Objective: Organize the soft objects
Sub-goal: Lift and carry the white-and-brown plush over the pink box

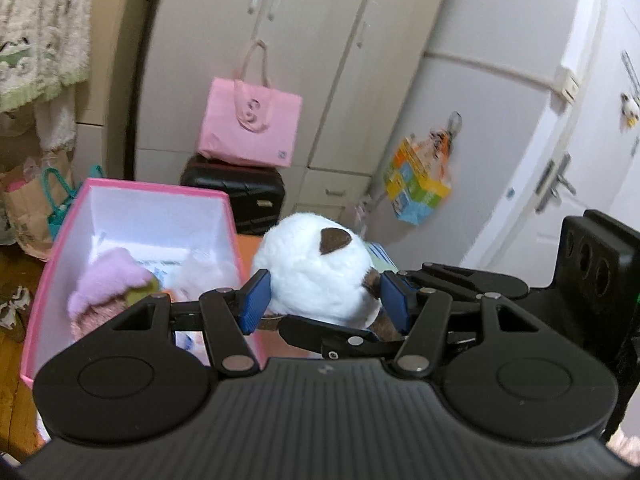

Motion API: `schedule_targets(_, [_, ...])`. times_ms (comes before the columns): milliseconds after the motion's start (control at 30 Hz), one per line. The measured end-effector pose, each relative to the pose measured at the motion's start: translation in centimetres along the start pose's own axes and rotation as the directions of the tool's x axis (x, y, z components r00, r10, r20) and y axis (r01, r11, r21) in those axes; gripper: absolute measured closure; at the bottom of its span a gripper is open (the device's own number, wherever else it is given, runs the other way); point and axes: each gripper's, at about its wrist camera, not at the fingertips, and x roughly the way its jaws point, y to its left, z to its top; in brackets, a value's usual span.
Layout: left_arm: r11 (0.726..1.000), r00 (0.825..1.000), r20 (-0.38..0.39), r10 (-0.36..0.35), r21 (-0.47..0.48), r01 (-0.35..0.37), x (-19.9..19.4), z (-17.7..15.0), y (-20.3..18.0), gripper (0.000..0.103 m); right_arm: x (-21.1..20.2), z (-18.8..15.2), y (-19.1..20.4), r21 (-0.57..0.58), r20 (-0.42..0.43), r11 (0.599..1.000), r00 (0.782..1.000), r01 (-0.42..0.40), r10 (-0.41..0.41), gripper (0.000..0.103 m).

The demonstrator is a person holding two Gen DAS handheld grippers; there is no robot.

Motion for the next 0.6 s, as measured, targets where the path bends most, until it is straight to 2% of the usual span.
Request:
schedule_targets(133, [0.999, 0.998, 0.037, 0.041, -0.019, -0.040, -0.4, 1.4, 1.7, 0.045, 2.2, 1.9, 0.3, 0.003, 0.004, 0.999, 0.999, -0.054, 0.054, 0.032])
schedule_targets(267, [0.996, 0.997, 0.042, 0.067, -0.059, -0.064, 0.1, 2.6, 4.0, 0.045, 4.8, 3.4, 0.4, 0.020, -0.015, 0.995, 0.995, -0.097, 0.097, 0.032])
schedule_targets(433, [0.987, 0.995, 0.008, 0.096, -0.127, -0.094, 2.1, 3.5, 7.6, 0.045, 8.7, 4.0, 0.3, 0.044, -0.073, 0.991, 0.989, -0.124, 0.127, 0.032])
schedule_targets(600, [0.976, 0.996, -0.031, 0.089, -0.195, -0.093, 4.3, 3.6, 10.8, 0.045, 12.0, 3.9, -0.2, 0.065, -0.135, 0.990, 0.982, -0.127, 0.135, 0.032])
